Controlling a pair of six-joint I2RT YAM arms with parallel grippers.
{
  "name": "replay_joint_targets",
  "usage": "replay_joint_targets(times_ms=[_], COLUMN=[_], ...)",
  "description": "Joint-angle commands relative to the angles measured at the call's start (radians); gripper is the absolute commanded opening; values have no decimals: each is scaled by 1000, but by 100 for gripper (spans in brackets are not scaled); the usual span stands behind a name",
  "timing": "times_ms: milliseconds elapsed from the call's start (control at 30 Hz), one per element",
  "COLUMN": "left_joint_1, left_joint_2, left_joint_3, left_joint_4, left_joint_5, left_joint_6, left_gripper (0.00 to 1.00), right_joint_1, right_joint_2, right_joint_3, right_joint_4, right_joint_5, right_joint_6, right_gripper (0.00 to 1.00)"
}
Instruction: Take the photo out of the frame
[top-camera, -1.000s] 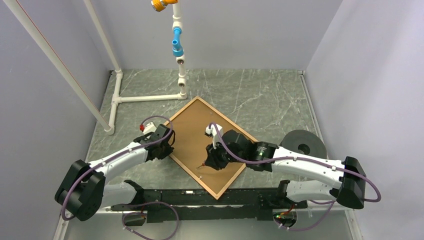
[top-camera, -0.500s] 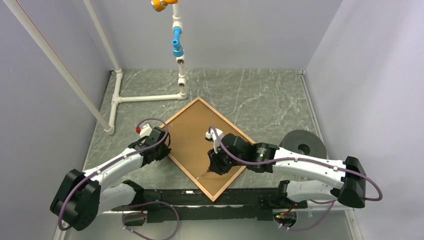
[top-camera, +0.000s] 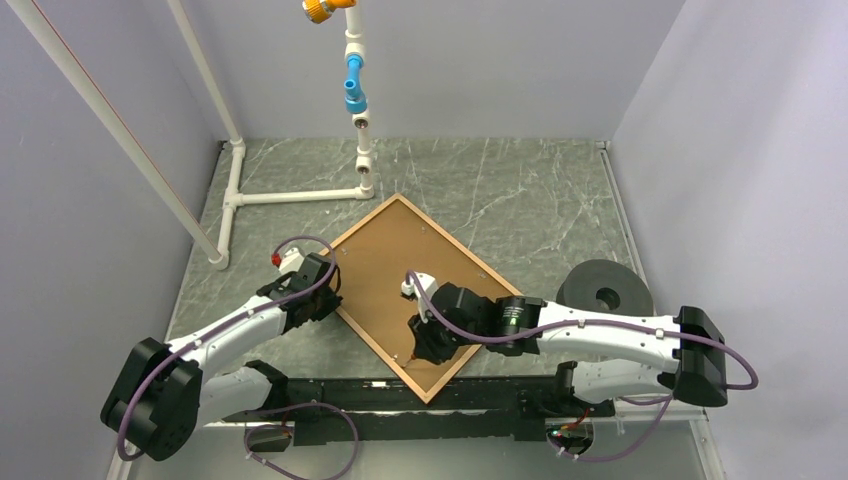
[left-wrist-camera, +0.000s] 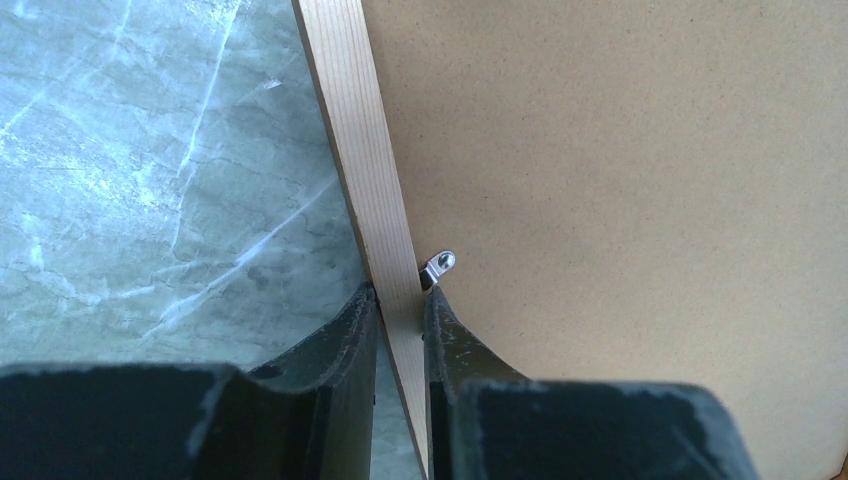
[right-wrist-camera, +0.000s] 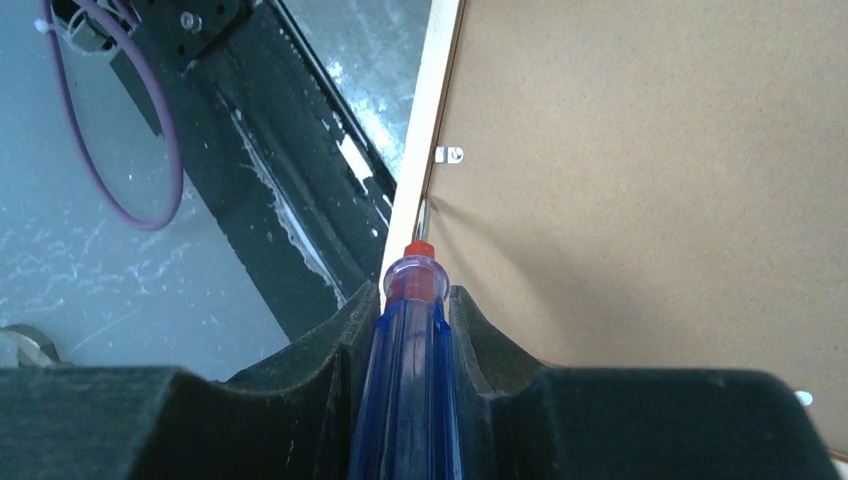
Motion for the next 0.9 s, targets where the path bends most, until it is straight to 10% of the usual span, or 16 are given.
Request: replay_joint_targets(times_ms=[0, 867], left_joint_1=[2, 1], left_joint_2=[11, 12], left_joint_3=[-17, -44], left_joint_4=[-1, 26], left_joint_5=[29, 55], left_joint_6=[26, 7], left_gripper=[0, 0], right_joint_1=[11, 48], right_joint_2=[20, -33], right_joint_3=[0, -23], right_joint_4=[72, 39], right_joint_5=[71, 66], right_joint_6=[9, 65], right_gripper=[0, 0])
